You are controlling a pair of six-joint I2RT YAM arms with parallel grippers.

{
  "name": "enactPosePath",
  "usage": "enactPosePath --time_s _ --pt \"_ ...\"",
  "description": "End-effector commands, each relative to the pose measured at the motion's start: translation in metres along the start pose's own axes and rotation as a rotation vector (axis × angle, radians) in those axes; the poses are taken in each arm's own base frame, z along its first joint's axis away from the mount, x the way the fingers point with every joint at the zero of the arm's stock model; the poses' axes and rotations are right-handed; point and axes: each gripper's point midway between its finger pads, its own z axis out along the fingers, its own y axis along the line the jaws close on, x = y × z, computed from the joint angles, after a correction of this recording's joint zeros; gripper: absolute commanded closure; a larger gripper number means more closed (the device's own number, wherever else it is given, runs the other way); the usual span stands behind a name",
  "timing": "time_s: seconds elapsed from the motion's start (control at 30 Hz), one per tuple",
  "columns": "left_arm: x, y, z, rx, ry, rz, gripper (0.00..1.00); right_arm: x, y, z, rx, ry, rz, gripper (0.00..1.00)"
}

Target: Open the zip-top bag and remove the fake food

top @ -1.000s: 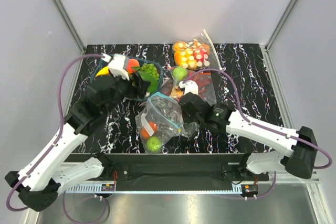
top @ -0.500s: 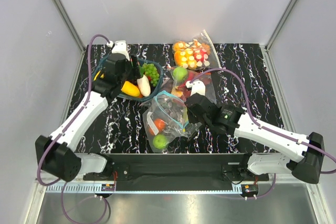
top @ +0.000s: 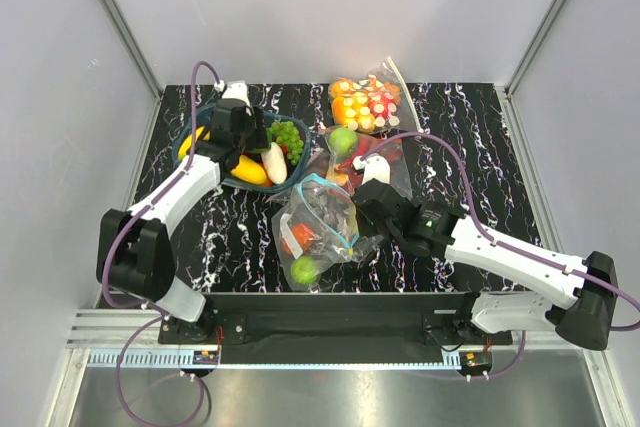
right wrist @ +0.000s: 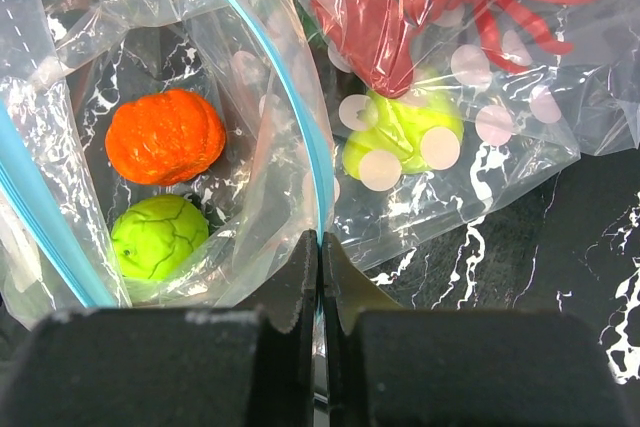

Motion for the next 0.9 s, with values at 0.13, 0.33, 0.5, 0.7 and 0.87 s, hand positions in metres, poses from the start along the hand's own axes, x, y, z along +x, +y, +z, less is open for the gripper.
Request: enactPosePath --time_s 0.13,0.33,0.5,0.7,0.87 --pt "-0.011 -0.007 0.019 0.015 -0.024 0.021 0.37 -0.007 0.004 0.001 -0.019 -0.022 0.028 0.95" --pt "-0.008 -0.006 0.017 0.009 -0.011 0.008 0.09 -0.007 0.006 0.001 -0.023 -0.022 0.027 0.95" --pt "-0.021 -0.005 0.005 0.014 -0.050 0.015 0.02 -0.007 0.007 0.001 -0.027 -0.023 0.027 0.94" --pt "-0.036 -0.002 -0.011 0.010 -0.080 0.021 0.01 -0.007 0.009 0.001 -0.037 -0.020 0.030 0.95" --pt "-0.042 0.004 -0.030 -0.014 -0.088 0.019 0.01 -0.009 0.009 -0.001 -0.040 -0.023 0.029 0.95"
